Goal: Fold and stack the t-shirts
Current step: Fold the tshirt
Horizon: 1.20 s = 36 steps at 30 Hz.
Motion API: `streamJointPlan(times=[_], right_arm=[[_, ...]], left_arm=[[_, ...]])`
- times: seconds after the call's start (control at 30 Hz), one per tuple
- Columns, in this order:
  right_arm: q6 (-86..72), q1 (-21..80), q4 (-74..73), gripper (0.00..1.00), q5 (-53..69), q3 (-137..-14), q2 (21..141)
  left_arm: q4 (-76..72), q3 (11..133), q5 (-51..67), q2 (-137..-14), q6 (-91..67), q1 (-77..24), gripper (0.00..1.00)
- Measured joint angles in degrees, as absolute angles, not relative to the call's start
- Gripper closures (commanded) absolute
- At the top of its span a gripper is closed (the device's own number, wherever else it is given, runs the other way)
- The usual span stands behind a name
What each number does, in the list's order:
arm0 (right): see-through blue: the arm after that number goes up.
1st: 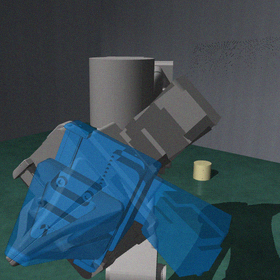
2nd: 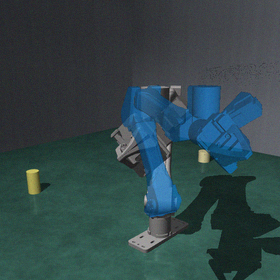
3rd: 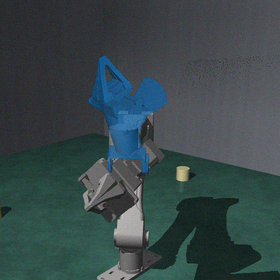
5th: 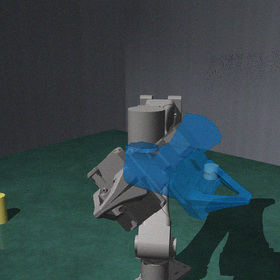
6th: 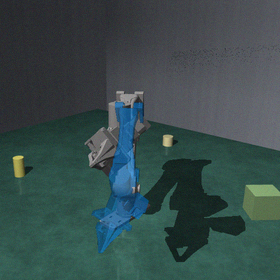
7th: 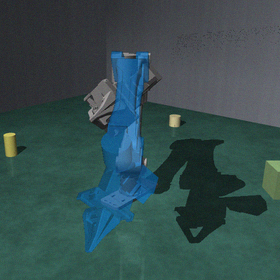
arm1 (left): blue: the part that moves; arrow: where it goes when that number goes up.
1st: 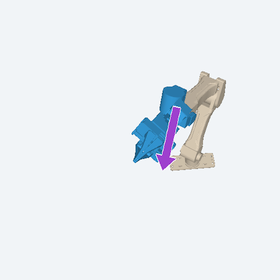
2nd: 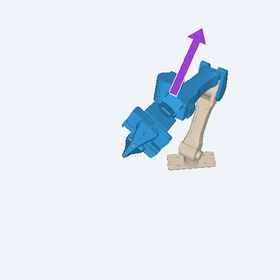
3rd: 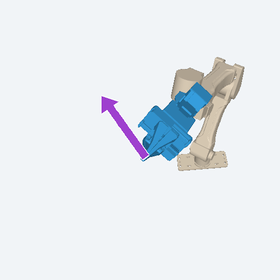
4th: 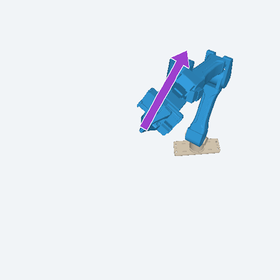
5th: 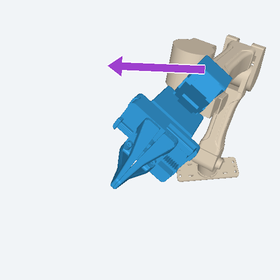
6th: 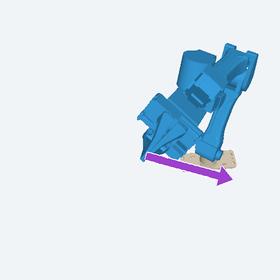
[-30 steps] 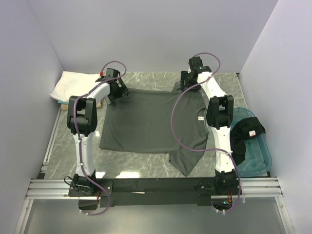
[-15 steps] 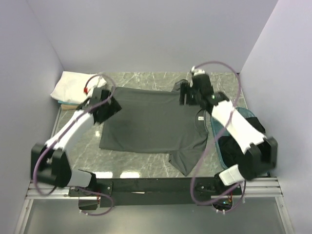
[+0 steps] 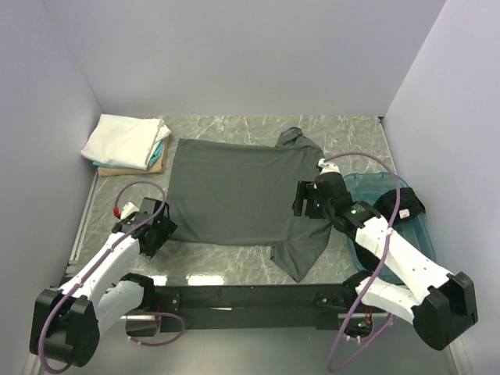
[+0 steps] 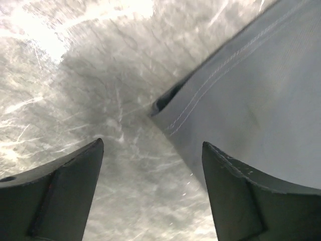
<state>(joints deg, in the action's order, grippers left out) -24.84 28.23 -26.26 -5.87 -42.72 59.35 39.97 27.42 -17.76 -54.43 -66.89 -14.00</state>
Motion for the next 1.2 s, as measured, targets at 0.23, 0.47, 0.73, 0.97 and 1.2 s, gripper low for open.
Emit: streamJointPlan(times=[0.23, 0.47, 0.73, 0.97, 1.2], right_arm=[[-27.03, 31.86, -25.34, 0.19, -5.19, -38.30, 57.93], [-29.08, 36.93, -26.59, 0.20, -6.42, -35.64, 57.67], [-32.62, 45.28, -31.33, 0.22, -8.64, -35.14, 56.73], [-41.32, 61.73, -36.93, 0.28, -9.65, -34.98, 59.83], [-46.87, 68.01, -39.72, 0.42, -9.65, -33.10, 64.12]], left_arm=[[35.75, 27.38, -18.06, -57.95, -67.42, -10.48, 0.46], [30.96, 27.55, -17.69, -62.98, -66.70, -8.95, 0.93], [29.02, 27.42, -17.45, -63.53, -66.61, -8.80, 0.99], [29.23, 26.72, -17.47, -62.06, -66.08, -8.69, 0.99], [29.32, 26.37, -17.41, -61.58, -65.54, -8.69, 0.99]])
